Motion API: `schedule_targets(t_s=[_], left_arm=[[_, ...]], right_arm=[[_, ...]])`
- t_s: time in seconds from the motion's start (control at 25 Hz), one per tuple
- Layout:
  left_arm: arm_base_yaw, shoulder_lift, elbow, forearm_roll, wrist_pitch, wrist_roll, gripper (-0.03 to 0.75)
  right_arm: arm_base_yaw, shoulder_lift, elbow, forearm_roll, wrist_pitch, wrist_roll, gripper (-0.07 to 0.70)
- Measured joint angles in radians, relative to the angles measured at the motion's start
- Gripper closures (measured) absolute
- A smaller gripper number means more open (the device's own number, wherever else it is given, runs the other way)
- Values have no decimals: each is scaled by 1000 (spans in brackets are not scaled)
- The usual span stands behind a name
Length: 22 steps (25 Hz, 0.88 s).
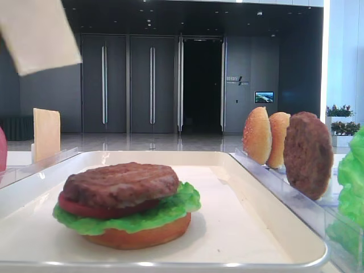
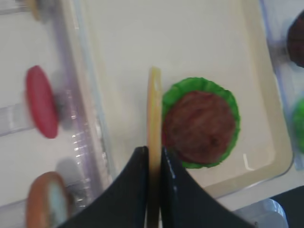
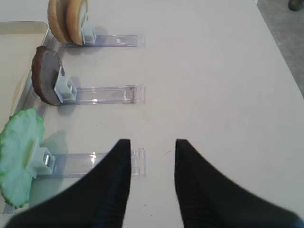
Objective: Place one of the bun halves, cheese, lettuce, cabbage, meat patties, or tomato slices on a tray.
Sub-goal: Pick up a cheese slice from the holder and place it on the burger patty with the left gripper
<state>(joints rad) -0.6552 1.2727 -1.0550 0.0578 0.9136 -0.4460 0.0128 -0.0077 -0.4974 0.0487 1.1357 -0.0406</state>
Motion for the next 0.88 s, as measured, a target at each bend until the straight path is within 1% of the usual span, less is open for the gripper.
schedule_targets(t_s=[0.04, 0.12, 0.2, 0.32, 0.4, 0.52, 0.6, 0.72, 0.8, 0.88], left_arm=[[-38, 24, 0, -5, -28, -11, 681], [-92, 64, 0, -18, -71, -30, 681], [-124, 92, 1, -58, -112, -32, 681], [-134, 111, 1, -104, -154, -31, 681], [-135, 114, 1, -128, -169, -15, 681], [-135, 116, 1, -163, -176, 10, 681], [-135, 116, 1, -194, -190, 53, 681], [-130, 116, 5, -292, -220, 156, 681], [-109, 107, 25, -409, -243, 254, 681], [-67, 84, 67, -554, -266, 378, 681]], right_arm=[[0, 0, 0, 0, 0, 0, 380], [0, 0, 0, 0, 0, 0, 380], [0, 0, 0, 0, 0, 0, 380], [0, 0, 0, 0, 0, 0, 380], [0, 0, 0, 0, 0, 0, 380], [0, 0, 0, 0, 0, 0, 380], [0, 0, 0, 0, 0, 0, 380], [0, 0, 0, 0, 0, 0, 380], [0, 0, 0, 0, 0, 0, 380], [0, 0, 0, 0, 0, 0, 380]])
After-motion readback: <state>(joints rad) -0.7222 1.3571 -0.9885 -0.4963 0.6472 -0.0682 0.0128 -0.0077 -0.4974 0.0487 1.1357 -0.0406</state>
